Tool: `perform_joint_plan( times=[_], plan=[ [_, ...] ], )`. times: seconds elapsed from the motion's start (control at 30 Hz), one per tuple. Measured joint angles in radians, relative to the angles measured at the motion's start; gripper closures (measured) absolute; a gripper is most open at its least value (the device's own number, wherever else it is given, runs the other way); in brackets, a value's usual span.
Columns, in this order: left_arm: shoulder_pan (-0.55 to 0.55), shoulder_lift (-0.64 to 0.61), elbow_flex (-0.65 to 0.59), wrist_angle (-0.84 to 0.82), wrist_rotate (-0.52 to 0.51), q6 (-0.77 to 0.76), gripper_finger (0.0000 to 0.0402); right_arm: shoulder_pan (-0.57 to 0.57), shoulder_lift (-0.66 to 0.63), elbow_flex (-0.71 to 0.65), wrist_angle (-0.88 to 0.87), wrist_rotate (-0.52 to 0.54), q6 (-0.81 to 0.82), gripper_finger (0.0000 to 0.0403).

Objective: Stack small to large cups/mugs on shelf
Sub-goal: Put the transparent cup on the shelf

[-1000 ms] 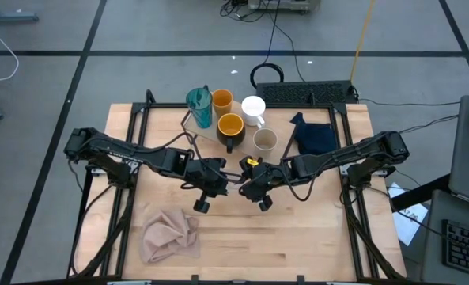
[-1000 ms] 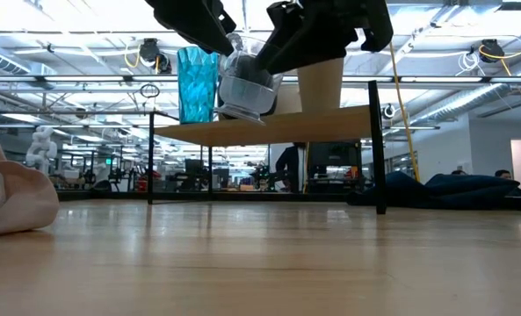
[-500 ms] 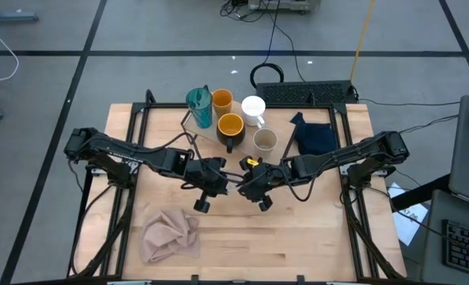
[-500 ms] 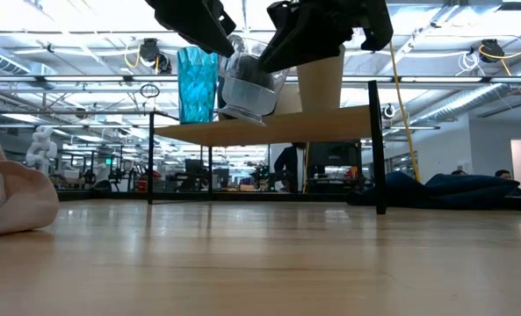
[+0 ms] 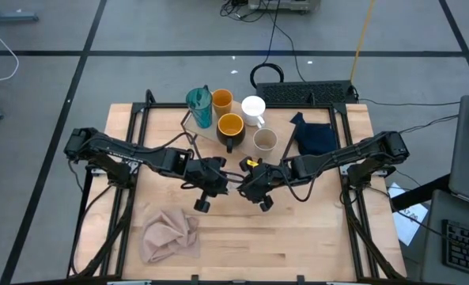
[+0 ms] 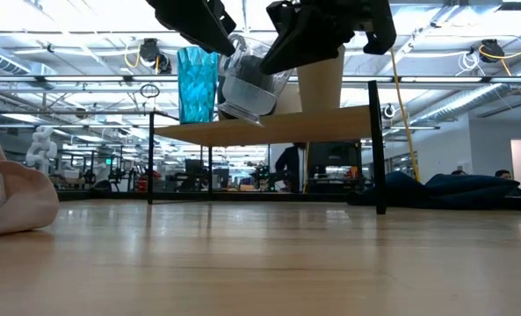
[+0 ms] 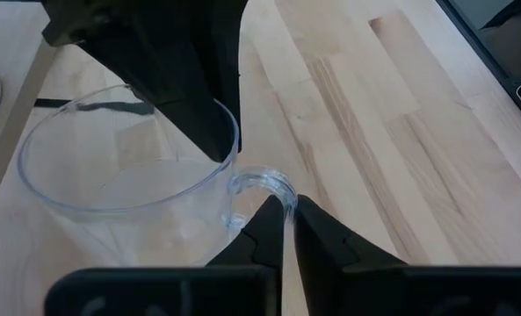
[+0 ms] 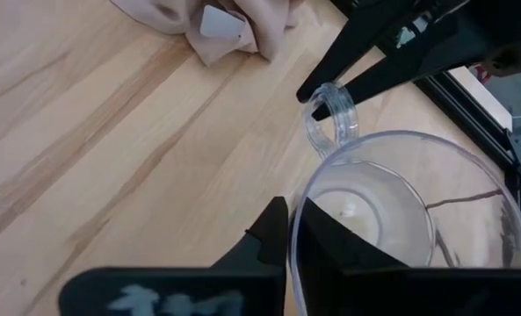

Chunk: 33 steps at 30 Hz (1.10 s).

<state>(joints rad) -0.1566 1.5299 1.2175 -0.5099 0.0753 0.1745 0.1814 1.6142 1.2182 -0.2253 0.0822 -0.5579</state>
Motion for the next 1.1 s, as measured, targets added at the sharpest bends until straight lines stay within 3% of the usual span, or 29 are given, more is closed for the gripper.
perform_joint_plan(
  times=[0.43, 0.6, 0.73, 0.9, 1.1],
  plan=[
    [0.000, 0.000, 0.000, 0.011, 0.016, 0.008, 0.0371, 0.000, 0.000, 0.000, -0.009, 0.003, 0.032, 0.0402],
    [0.000, -0.007, 0.000, 0.017, 0.019, -0.004, 0.0321, 0.000, 0.000, 0.000, -0.020, 0.009, 0.047, 0.0402],
    [0.001, -0.028, -0.002, 0.021, 0.006, -0.020, 0.0275, 0.004, -0.005, 0.000, -0.035, 0.074, 0.047, 0.0403],
    [0.004, -0.104, 0.000, -0.009, 0.006, -0.036, 0.0246, 0.003, -0.024, 0.000, -0.057, 0.086, 0.069, 0.0403],
    [-0.004, -0.251, -0.067, -0.070, -0.143, -0.100, 0.0243, 0.004, -0.072, 0.001, -0.095, 0.105, 0.096, 0.0403]
  ],
)
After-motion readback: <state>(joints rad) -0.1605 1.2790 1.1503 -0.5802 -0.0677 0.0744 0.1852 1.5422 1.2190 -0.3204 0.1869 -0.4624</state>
